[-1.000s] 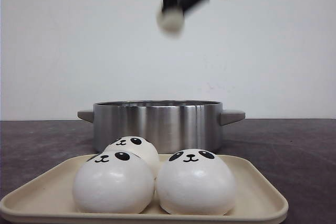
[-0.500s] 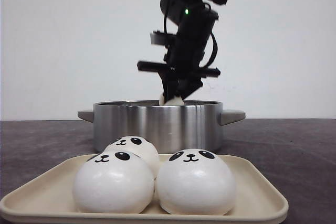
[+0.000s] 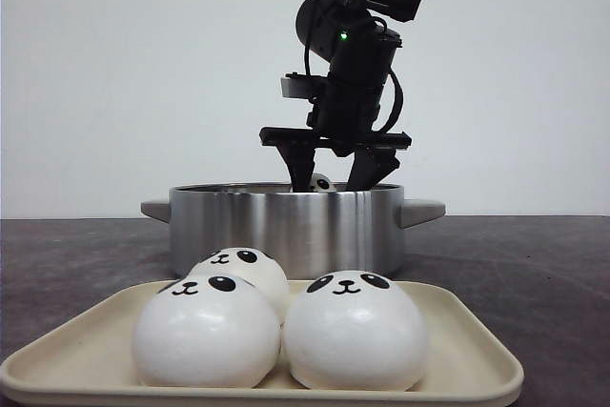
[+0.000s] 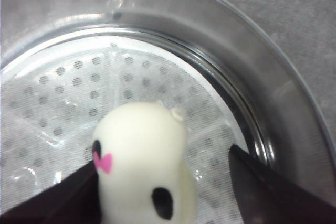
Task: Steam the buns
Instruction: 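Lift the bun with the right gripper and lower it into the steamer pot, then move the left gripper down onto a panda bun on the tray and grasp it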
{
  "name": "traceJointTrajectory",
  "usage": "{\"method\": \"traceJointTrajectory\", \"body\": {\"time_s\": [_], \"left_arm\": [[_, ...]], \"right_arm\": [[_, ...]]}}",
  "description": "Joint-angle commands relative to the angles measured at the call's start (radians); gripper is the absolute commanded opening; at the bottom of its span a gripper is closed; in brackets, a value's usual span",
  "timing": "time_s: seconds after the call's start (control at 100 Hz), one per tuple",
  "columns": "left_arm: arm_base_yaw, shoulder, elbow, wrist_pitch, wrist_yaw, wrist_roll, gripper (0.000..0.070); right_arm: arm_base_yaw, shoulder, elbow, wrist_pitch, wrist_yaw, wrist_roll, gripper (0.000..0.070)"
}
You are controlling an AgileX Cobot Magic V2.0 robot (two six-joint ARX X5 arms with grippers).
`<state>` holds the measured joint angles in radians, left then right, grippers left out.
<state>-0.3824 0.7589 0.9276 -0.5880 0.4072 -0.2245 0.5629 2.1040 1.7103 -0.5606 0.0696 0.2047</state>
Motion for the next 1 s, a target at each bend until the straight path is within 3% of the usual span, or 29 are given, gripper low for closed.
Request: {"method": "traceJointTrajectory", "body": {"time_s": [0.0, 0.38, 0.61, 0.67, 0.74, 0.8, 0.99], "left_arm": [[-0.005, 0.005, 0.018, 0.005, 0.004, 0.000, 0.0638], [-0.005, 0.005, 0.018, -0.030, 0.005, 0.000, 0.0638], [-0.005, 0.010, 0.018, -0.059, 0.003, -0.001, 0.0637], [-0.006, 0.024, 0.018, -0.068, 0.004, -0.005, 0.0638], [-0.020, 0.057, 0.018, -0.077, 0.004, -0.006, 0.0638], [-0.040, 0.096, 0.018, -0.086, 0.004, -0.006, 0.0638], [-0.136, 0.266, 0.018, -0.100, -0.071, -0.063, 0.0638]], "right_arm": [[0.008, 0.028, 0.018, 0.005, 0.011, -0.010, 0.0436], [0.002, 0.026, 0.021, -0.014, 0.010, 0.002, 0.0476], [0.014, -0.043, 0.096, -0.123, 0.013, -0.014, 0.0468], [0.026, -0.092, 0.103, -0.132, 0.028, -0.033, 0.0396], [0.050, -0.181, 0.103, -0.140, 0.045, -0.057, 0.0177], [0.072, -0.260, 0.103, -0.147, 0.045, -0.071, 0.0063], [0.165, -0.536, 0.103, -0.213, 0.102, -0.081, 0.0045]]}}
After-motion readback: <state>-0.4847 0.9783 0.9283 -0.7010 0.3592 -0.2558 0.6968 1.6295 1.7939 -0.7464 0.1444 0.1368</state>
